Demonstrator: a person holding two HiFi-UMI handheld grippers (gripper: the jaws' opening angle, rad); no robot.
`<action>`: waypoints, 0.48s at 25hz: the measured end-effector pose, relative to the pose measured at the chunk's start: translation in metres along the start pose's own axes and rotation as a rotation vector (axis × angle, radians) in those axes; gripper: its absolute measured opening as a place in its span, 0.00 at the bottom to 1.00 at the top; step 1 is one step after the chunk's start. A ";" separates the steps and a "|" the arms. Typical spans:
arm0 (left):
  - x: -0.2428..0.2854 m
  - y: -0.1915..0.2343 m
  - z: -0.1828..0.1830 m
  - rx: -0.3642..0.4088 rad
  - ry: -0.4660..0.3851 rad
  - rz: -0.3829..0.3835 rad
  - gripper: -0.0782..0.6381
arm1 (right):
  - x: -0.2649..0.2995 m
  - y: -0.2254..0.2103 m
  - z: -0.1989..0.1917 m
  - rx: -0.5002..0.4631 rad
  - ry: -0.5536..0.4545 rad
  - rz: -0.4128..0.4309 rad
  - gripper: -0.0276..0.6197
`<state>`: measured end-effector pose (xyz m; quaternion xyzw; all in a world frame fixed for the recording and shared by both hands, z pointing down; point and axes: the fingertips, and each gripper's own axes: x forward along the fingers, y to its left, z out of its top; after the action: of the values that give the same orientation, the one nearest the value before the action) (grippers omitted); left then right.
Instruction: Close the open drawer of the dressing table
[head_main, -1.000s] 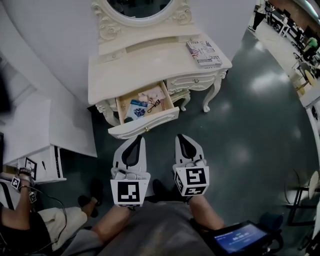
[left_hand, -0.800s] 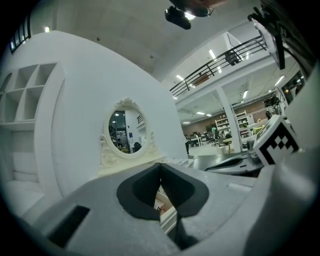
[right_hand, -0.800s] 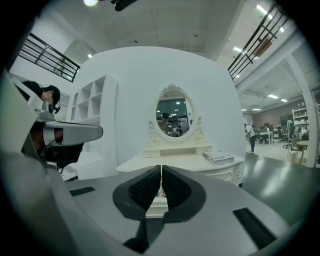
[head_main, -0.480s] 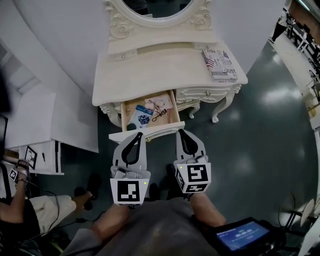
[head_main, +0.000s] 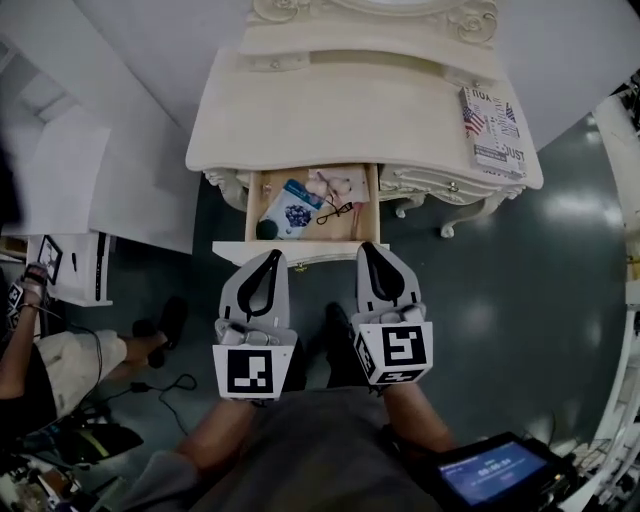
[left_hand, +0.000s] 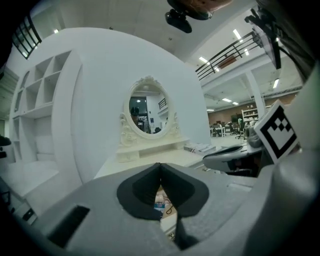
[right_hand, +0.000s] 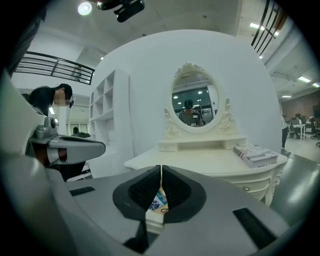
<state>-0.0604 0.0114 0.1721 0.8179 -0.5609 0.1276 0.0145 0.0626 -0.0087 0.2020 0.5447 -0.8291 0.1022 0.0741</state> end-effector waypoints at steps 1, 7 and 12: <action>0.003 0.002 -0.009 -0.008 0.018 0.004 0.13 | 0.005 0.002 -0.006 0.001 0.010 0.015 0.07; 0.012 0.006 -0.066 -0.088 0.087 0.023 0.13 | 0.027 0.023 -0.048 0.024 0.068 0.092 0.07; 0.016 -0.005 -0.111 -0.127 0.158 -0.002 0.13 | 0.034 0.035 -0.077 0.041 0.118 0.132 0.07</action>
<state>-0.0716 0.0176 0.2834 0.8034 -0.5641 0.1556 0.1106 0.0181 -0.0060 0.2812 0.4833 -0.8551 0.1557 0.1050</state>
